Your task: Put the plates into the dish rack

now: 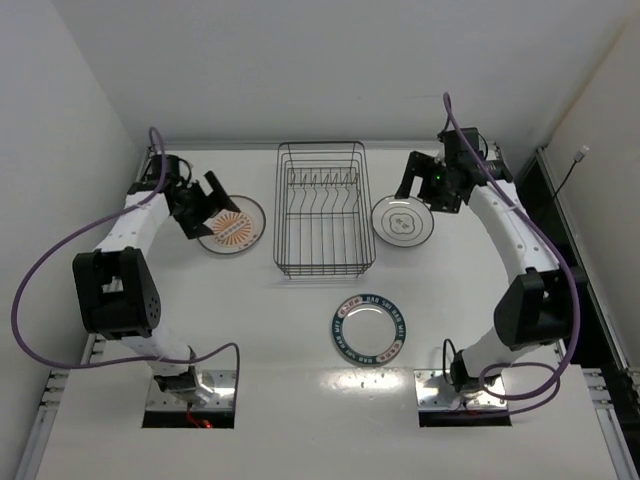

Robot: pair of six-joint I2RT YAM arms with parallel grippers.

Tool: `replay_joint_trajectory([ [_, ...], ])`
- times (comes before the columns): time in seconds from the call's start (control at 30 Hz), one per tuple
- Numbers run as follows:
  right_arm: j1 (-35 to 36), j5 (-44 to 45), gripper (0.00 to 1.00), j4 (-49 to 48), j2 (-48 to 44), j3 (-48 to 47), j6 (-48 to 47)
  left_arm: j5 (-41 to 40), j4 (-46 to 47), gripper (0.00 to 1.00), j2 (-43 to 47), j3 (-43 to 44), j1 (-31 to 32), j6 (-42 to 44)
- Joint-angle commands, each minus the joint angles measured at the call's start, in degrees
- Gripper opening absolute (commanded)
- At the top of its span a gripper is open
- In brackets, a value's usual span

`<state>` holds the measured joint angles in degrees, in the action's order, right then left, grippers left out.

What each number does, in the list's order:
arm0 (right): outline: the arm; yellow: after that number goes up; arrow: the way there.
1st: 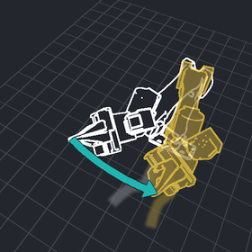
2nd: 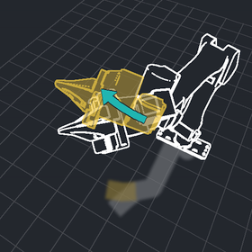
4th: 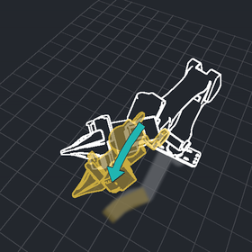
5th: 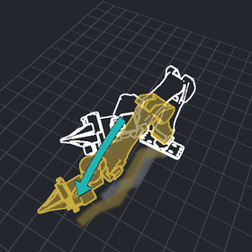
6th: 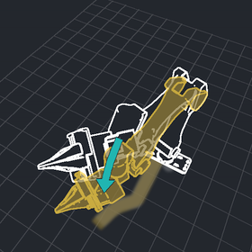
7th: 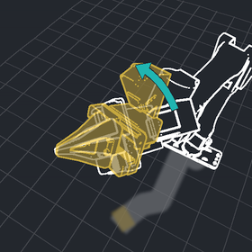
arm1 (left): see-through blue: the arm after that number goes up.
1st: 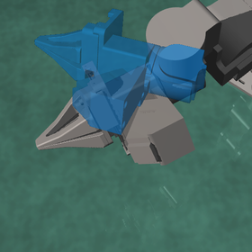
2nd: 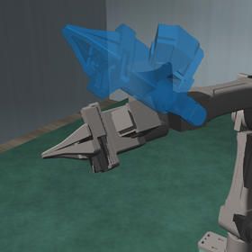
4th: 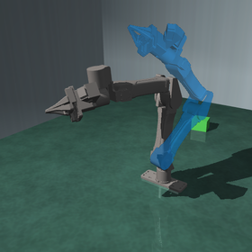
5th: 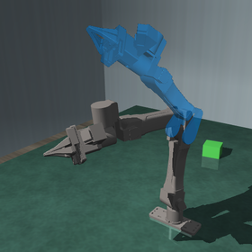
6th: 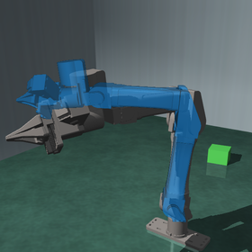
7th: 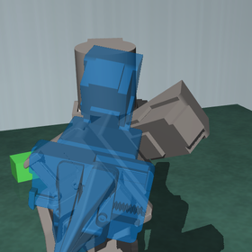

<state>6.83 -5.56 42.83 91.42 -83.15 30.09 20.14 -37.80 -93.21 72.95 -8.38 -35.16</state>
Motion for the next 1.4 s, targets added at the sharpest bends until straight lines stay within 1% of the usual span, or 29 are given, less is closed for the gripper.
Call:
replay_joint_trajectory([
  [0.0, -2.60, -1.11, 0.98, -4.24, -4.23, 1.59, 0.94, 7.54, 4.32, 1.00, 1.01, -0.09, 3.54, 0.61],
  [0.07, -4.18, -3.12, 0.99, -4.24, -3.36, 3.52, 0.94, 9.38, 5.36, 1.00, -0.65, -0.09, 4.33, 0.62],
  [0.13, -7.69, -6.55, 0.99, -6.34, -1.86, 6.93, 2.16, 10.53, 6.59, 1.00, -1.35, 0.44, 4.34, 0.62],
  [0.17, -9.10, -10.48, 0.96, -9.66, -0.64, 8.61, 2.78, 11.23, 6.60, 1.00, -1.36, 0.44, 4.86, 0.62],
  [0.2, -10.68, -12.78, 0.94, -11.96, -0.10, 10.45, 3.74, 11.24, 7.12, 1.00, -1.97, 1.22, 4.87, 0.62],
  [0.23, -13.83, -14.81, 0.92, -14.59, -0.10, 14.47, 6.28, 11.24, 7.13, 1.00, -1.98, 1.23, 4.87, 0.62],
  [0.3, -16.75, -19.65, 0.87, -20.56, 3.04, 18.18, 9.10, 12.02, 6.51, 1.00, -3.11, 2.89, 4.87, 1.31],
  [0.33, -18.85, -21.32, 0.87, -22.42, 4.63, 18.81, 10.59, 12.03, 6.51, 1.00, -3.12, 2.90, 4.87, 1.84],
  [0.37, -19.57, -23.51, 0.85, -23.48, 6.30, 18.82, 11.13, 12.72, 6.51, 1.00, -3.82, 3.42, 4.34, 1.85],
  [0.43, -20.71, -24.14, 0.84, -25.33, 10.26, 18.82, 12.27, 14.39, 6.51, 1.00, -5.04, 3.43, 3.73, 2.37],
  [0.5, -20.72, -23.10, 0.83, -25.34, 12.63, 16.45, 12.28, 15.80, 5.29, 1.00, -5.84, 3.95, 3.20, 2.98],
  [0.57, -20.72, -23.09, 0.83, -25.34, 17.20, 14.96, 11.66, 15.81, 4.67, 1.00, -5.84, 3.96, 2.67, 3.60],
  [0.6, -20.72, -23.09, 0.80, -24.82, 19.22, 13.12, 11.66, 15.81, 4.67, 1.00, -5.84, 3.26, 2.67, 3.60],
  [0.63, -20.72, -25.53, 0.78, -25.59, 21.24, 12.24, 11.66, 15.81, 4.67, 1.00, -5.84, 3.25, 1.89, 3.60],
  [0.67, -20.72, -26.25, 0.75, -25.60, 25.35, 10.14, 11.66, 15.81, 4.67, 1.00, -5.84, 2.64, 1.18, 3.60],
  [0.7, -20.72, -26.25, 0.66, -25.60, 27.22, 8.99, 11.66, 15.81, 4.67, 1.00, -5.84, 2.64, 1.18, 3.60],
  [0.73, -20.72, -26.86, 0.62, -25.60, 28.80, 7.67, 11.66, 15.81, 4.06, 1.00, -5.84, 2.64, 0.30, 3.60],
  [0.77, -19.93, -26.35, 0.54, -24.73, 31.43, 5.22, 12.18, 16.33, 4.05, 1.00, -5.84, 2.64, -0.75, 3.60],
  [0.87, -19.40, -26.34, 0.39, -25.43, 33.65, 2.83, 13.68, 16.33, 3.44, 1.00, -5.84, 2.64, -3.21, 3.60],
  [0.9, -18.79, -25.47, 0.30, -24.73, 34.70, 2.21, 13.68, 16.33, 3.44, 1.00, -5.84, 2.64, -3.74, 3.60],
  [1.0, -18.78, -25.99, 0.16, -22.62, 35.59, -0.07, 12.81, 16.33, 2.91, 1.00, -5.84, 2.64, -5.15, 3.60],
  [1.03, -18.78, -25.99, 0.07, -21.31, 36.19, -0.69, 12.28, 16.33, 2.91, 1.00, -5.84, 2.64, -5.15, 3.60],
  [1.07, -18.78, -25.99, 0.01, -20.69, 36.20, -0.69, 11.23, 16.33, 2.91, 1.00, -6.37, 2.64, -5.68, 3.60],
  [1.17, -18.78, -25.99, 0.00, -19.27, 31.73, -0.69, 9.04, 16.33, 2.91, 1.00, -6.37, 2.64, -6.73, 3.60],
  [1.23, -18.78, -23.80, 0.00, -17.26, 27.52, -0.08, 7.98, 14.85, 2.91, 1.00, -6.37, 2.64, -6.74, 2.38],
  [1.27, -18.17, -20.40, 0.00, -16.64, 22.28, -0.08, 7.27, 13.97, 2.91, 1.00, -6.37, 3.42, -6.74, 2.37],
  [1.3, -18.17, -18.28, 0.00, -16.64, 19.53, -0.08, 7.27, 12.83, 1.52, 1.00, -6.37, 3.43, -6.74, 1.76],
  [1.33, -17.21, -13.12, 0.00, -14.55, 16.89, -0.77, 6.75, 11.51, 1.50, 1.00, -6.37, 4.30, -6.74, 1.76],
  [1.37, -15.64, -10.37, 0.00, -12.87, 14.69, -1.82, 6.74, 10.98, 0.81, 1.00, -6.37, 5.00, -6.74, 1.76],
])
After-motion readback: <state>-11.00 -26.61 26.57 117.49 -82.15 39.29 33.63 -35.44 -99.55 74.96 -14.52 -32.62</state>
